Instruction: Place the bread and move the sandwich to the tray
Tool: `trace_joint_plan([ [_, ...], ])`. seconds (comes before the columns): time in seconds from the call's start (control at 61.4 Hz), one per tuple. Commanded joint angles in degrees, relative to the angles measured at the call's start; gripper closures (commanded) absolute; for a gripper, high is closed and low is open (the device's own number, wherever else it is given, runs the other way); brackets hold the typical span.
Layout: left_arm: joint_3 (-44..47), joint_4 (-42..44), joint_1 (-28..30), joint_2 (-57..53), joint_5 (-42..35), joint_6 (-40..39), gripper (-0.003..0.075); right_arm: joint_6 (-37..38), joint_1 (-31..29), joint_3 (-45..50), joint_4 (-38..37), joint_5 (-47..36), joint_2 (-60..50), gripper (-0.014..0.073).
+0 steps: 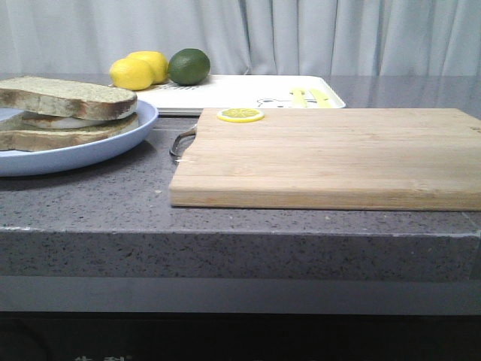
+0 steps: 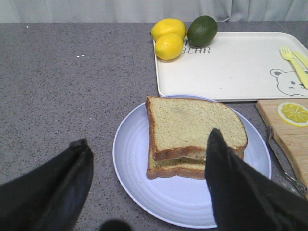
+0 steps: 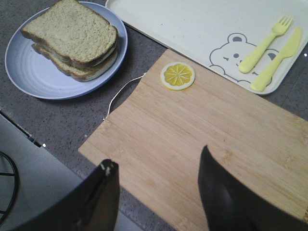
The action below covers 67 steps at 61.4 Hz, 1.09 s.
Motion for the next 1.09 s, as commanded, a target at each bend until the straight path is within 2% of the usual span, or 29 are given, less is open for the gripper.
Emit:
trace_joint_plan([
  [0.0,-2.0,0.1,-0.1,0.2,-4.3,-0.1,0.0229,0.2,-0.3,2.7,-0.3,-4.0,-5.9,0.0192],
  [0.407,-2.0,0.1,-0.1,0.2,-4.3,-0.1,0.0229,0.1,-0.3,21.8,-0.3,-12.5,-25.9,0.0192],
  [0.733,-2.1,1.5,-0.1,0.6,-3.1,-0.1,0.0229,0.1,-0.3,25.3,-0.3,-12.8,-30.1,0.0192],
  [0.864,-5.1,4.3,0.5,3.1,3.7,-0.1,0.0229,0.1,-0.3,25.3,-0.3,-12.8,-30.1,0.0192],
  [0.962,-9.5,4.8,1.5,7.8,11.2,-0.1,0.0229,0.1,-0.3,25.3,-0.3,-12.8,-30.1,0.0192],
  [1.076,-14.0,5.0,3.4,14.5,15.4,-0.1,0.0229,0.1,-0.3,25.3,-0.3,-12.8,-30.1,0.0192],
])
